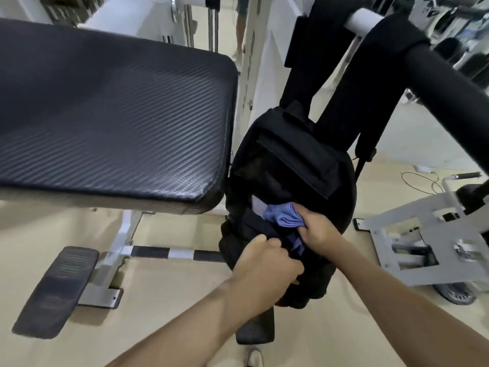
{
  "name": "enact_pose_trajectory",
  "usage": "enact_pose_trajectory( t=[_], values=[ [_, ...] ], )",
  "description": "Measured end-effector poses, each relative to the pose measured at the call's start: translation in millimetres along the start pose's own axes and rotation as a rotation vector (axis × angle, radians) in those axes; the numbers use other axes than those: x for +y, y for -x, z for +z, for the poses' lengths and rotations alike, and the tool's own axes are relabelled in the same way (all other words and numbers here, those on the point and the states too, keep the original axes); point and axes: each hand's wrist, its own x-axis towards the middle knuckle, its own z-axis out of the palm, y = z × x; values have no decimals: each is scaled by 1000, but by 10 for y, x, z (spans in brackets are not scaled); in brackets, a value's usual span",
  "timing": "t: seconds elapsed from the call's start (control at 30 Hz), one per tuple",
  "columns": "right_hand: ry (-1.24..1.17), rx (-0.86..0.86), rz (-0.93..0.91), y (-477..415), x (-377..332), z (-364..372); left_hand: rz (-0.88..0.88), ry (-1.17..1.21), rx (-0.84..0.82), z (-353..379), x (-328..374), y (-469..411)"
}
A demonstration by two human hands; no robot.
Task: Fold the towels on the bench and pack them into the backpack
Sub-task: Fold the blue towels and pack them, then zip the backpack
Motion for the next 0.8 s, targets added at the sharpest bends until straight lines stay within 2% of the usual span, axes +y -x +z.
enact_pose_trajectory(
  t=[0.1,0.33,0.37,0.43,0.5,0.57,0.6,0.67,0.73,0.8],
  values=[
    [24,-74,-65,40,109,53,-133,-44,105,-110,141,-43],
    [91,-258,-21,155,258,93,-357,-252,162,-309,462,130],
    [96,-274,-17,176,266,64,-371,-266,179,-314,462,180],
    [86,-257,3,206,262,-12,-258,-225,121,-375,498,242],
    [55,-199,6,209,222,-83,-149,-111,25,-436,608,303],
    [8,-163,9,194,202,-152,-200,21,-77,-483,739,339],
    [-26,-156,18,183,199,-189,-246,132,-77,-509,802,337],
    [-69,-167,36,170,188,-264,-370,473,29,-620,931,344],
    [-70,-223,61,172,134,-317,-442,832,208,-700,994,324],
    [-32,-358,60,196,53,-358,-433,969,207,-787,1086,307]
  ],
)
